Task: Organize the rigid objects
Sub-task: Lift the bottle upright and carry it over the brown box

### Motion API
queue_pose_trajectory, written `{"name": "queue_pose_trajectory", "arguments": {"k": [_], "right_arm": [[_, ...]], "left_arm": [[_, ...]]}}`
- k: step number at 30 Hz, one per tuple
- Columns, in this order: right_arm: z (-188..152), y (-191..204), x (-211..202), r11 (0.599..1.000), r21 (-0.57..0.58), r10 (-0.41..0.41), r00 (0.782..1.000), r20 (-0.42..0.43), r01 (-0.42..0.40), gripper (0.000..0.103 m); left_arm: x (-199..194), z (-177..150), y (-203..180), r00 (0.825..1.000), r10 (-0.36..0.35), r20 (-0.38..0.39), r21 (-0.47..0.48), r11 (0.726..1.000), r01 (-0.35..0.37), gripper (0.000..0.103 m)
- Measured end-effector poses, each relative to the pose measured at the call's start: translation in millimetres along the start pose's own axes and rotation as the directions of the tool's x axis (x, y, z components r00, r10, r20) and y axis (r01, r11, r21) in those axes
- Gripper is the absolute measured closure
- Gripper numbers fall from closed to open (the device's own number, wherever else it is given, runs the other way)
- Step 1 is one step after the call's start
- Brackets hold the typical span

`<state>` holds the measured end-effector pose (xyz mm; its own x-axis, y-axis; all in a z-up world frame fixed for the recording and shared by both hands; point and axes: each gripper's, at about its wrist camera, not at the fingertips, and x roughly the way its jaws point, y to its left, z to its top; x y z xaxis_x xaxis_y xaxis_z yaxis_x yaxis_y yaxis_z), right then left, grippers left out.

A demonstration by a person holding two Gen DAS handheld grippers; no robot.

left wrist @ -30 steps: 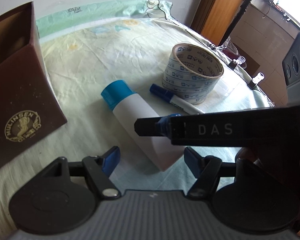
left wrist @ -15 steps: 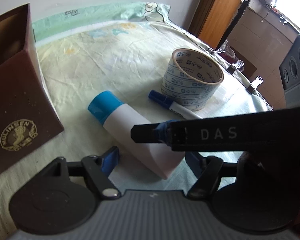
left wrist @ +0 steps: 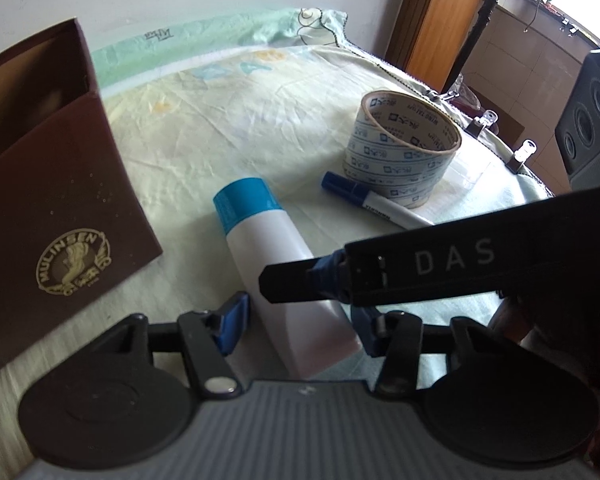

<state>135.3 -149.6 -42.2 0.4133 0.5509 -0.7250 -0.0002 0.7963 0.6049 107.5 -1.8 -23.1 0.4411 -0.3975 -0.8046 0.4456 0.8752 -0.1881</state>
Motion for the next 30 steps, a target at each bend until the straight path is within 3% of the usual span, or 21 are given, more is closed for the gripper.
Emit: {"name": "queue_pose_trajectory", "arguments": {"k": [10, 16, 30], "right_arm": [[-7, 8, 4, 0.999, -0.041, -0.022, 0.998, 0.059, 0.025, 0.084], [-7, 4, 1, 1.000, -0.007, -0.008, 1.000, 0.031, 0.008, 0.085], [-31, 24, -16, 0.998, -0.067, 0.023, 1.000, 0.021, -0.021, 0.088]], "left_arm": [[-7, -3, 8, 1.000, -0.019, 0.015, -0.046, 0.999, 0.020, 0.056], [-13, -9, 6, 0.999, -0.035, 0.014, -0.054, 0.998, 0.035, 0.057], [-48, -25, 0, 0.998, -0.027, 0.049, -0.039, 0.999, 0.029, 0.062]]}}
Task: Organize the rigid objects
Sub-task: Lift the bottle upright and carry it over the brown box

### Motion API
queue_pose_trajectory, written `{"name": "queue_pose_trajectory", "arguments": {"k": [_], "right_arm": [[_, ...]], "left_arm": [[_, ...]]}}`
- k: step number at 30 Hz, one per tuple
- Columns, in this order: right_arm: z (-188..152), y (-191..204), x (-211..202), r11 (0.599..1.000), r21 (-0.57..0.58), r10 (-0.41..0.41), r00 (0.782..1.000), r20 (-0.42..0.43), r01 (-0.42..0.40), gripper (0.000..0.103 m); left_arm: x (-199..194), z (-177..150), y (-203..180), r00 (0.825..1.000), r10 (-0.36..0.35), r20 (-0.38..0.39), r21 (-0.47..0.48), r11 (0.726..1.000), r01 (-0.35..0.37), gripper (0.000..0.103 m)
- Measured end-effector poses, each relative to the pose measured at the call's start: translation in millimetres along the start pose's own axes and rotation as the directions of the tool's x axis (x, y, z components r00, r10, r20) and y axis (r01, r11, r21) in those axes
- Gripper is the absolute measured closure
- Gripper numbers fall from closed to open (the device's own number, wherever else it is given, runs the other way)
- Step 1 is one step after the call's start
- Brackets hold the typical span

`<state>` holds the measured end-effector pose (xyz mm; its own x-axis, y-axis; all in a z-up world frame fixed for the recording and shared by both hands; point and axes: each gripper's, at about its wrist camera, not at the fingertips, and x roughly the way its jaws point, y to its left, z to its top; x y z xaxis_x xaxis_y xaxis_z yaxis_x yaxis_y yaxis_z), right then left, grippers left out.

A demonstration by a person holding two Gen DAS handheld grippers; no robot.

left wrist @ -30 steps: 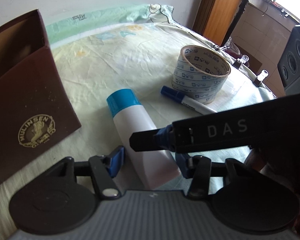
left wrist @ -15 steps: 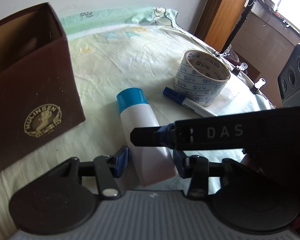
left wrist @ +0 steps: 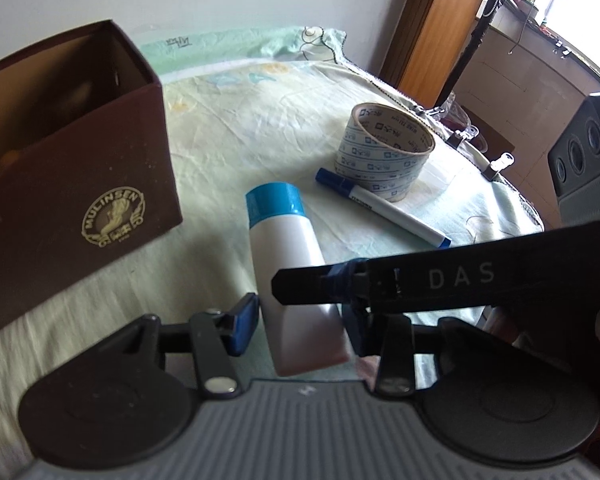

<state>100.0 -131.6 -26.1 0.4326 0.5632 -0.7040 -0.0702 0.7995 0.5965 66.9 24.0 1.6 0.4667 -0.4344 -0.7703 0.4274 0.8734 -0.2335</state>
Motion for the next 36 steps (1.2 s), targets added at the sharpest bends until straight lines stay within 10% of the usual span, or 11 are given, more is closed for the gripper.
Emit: {"name": "queue_pose_trajectory", "arguments": {"k": [21, 36], "right_arm": [[65, 111, -33, 0.935, -0.350, 0.114, 0.982, 0.152, -0.055, 0.088], [98, 172, 62, 0.860, -0.481, 0.148, 0.985, -0.083, -0.170, 0.090]], "left_arm": [[-98, 60, 25, 0.950, 0.090, 0.299, -0.005, 0.996, -0.093, 0.063], [-75, 78, 124, 0.955, 0.195, 0.226, -0.247, 0.959, -0.137, 0.064]]}}
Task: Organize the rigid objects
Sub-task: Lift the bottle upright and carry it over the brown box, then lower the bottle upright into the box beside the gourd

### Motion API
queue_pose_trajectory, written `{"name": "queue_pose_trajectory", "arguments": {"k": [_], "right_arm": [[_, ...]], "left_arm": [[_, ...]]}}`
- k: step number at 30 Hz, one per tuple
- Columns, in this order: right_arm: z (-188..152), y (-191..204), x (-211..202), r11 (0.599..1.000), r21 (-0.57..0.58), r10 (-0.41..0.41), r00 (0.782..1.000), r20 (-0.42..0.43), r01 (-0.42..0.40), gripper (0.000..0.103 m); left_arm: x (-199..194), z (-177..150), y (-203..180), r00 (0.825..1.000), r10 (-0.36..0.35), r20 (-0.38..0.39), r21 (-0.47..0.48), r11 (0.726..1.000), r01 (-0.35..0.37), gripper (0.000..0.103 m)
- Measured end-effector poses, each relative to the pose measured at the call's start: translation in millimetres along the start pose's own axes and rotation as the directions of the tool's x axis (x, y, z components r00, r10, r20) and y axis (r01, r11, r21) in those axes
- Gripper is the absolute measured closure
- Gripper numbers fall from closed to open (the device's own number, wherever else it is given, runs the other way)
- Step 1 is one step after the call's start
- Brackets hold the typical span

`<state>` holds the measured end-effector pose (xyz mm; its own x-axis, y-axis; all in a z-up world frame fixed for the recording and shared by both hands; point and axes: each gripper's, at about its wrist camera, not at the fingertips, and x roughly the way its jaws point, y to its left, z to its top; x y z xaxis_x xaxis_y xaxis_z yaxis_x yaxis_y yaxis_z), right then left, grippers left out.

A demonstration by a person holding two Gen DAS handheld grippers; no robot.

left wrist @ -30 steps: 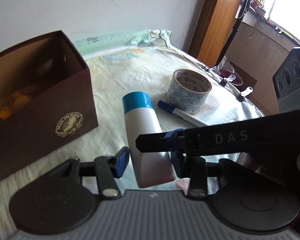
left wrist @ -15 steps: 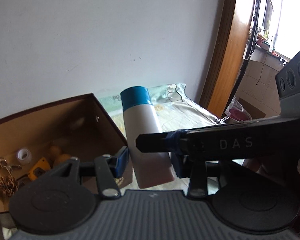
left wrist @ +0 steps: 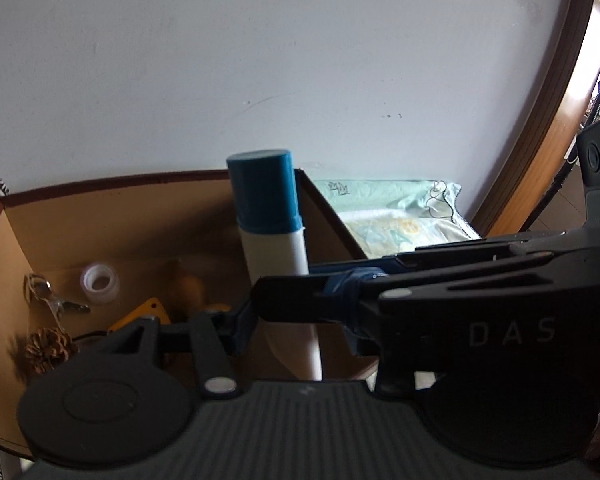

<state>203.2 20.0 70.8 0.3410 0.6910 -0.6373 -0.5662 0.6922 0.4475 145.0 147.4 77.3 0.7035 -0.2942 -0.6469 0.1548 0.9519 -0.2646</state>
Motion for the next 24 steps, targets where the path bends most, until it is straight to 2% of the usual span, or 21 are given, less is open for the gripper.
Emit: {"name": "queue_pose_trajectory", "arguments": {"k": [7, 13, 15, 19, 24], "right_arm": [[3, 5, 46, 0.994, 0.092, 0.071, 0.995, -0.072, -0.064, 0.090], [-1, 3, 81, 0.994, 0.111, -0.003, 0.987, -0.159, 0.021, 0.090], [-2, -3, 88, 0.990, 0.138, -0.001, 0.984, -0.175, 0.026, 0.090], [-2, -10, 95, 0.985, 0.162, -0.024, 0.984, -0.175, 0.053, 0.091], [0, -17, 98, 0.977, 0.198, -0.052, 0.988, -0.143, 0.080, 0.090]], "left_arm": [[4, -5, 43, 0.996, 0.065, -0.063, -0.062, 0.996, -0.068, 0.064], [22, -9, 60, 0.987, 0.062, -0.147, -0.077, 0.994, -0.074, 0.064], [27, -10, 61, 0.985, 0.077, -0.157, -0.073, 0.993, -0.090, 0.064], [32, -9, 66, 0.983, 0.084, -0.165, -0.086, 0.991, -0.099, 0.065], [37, -8, 71, 0.974, 0.143, -0.177, -0.069, 0.985, -0.157, 0.066]]}}
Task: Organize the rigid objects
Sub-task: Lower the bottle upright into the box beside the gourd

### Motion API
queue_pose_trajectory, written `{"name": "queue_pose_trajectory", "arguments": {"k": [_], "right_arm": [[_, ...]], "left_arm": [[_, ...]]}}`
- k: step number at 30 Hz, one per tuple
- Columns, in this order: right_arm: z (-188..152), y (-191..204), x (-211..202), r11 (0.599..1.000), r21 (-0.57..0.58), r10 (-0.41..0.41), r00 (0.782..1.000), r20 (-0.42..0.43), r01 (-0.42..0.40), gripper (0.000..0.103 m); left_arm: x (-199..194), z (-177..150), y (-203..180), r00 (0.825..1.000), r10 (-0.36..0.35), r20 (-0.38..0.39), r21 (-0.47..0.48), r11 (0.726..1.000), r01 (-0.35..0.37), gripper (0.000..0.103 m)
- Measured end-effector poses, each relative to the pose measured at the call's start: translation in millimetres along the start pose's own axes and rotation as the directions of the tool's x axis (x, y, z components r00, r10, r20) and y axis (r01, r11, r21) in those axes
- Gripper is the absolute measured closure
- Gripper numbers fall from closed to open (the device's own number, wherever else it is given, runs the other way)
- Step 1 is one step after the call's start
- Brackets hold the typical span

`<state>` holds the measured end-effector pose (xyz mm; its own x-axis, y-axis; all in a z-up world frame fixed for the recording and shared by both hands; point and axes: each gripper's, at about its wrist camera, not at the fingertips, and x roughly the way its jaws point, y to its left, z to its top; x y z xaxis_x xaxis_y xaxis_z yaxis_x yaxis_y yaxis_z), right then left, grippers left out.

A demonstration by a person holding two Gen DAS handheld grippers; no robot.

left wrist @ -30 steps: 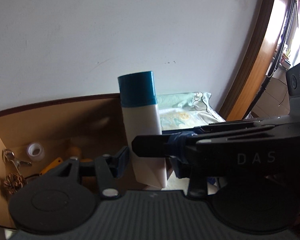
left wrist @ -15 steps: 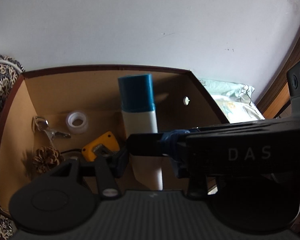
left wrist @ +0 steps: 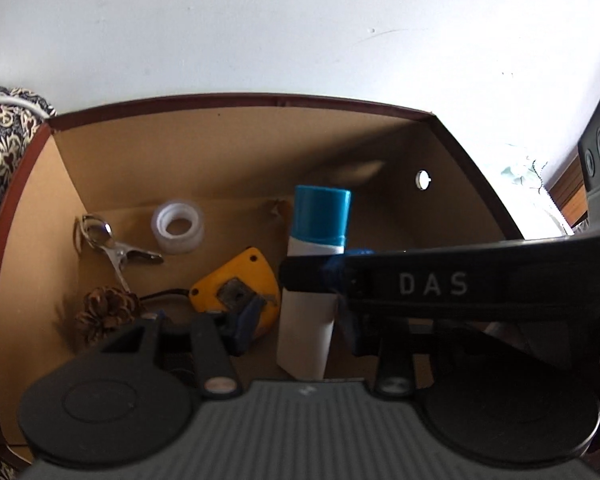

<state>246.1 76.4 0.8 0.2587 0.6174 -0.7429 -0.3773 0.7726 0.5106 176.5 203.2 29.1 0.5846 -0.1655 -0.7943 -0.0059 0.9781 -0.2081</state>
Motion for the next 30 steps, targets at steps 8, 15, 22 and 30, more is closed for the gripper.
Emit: {"name": "queue_pose_trajectory", "arguments": {"k": [8, 15, 22, 30], "right_arm": [[1, -11, 5, 0.999, 0.050, 0.017, 1.000, 0.025, -0.019, 0.089], [-3, -5, 3, 1.000, -0.010, -0.017, 0.999, 0.050, 0.017, 0.089], [-4, -5, 3, 0.999, -0.017, -0.039, 0.997, 0.071, 0.040, 0.089], [-4, -5, 4, 0.998, -0.024, -0.050, 0.996, 0.077, 0.052, 0.089]], "left_arm": [[11, -3, 3, 0.995, 0.101, -0.019, 0.018, 0.995, -0.101, 0.065], [14, -4, 2, 0.990, 0.142, -0.009, 0.034, 0.989, -0.142, 0.054], [16, -4, -2, 0.983, 0.182, -0.003, 0.053, 0.982, -0.182, 0.052], [17, -5, -4, 0.977, 0.212, -0.001, 0.065, 0.975, -0.212, 0.047]]}}
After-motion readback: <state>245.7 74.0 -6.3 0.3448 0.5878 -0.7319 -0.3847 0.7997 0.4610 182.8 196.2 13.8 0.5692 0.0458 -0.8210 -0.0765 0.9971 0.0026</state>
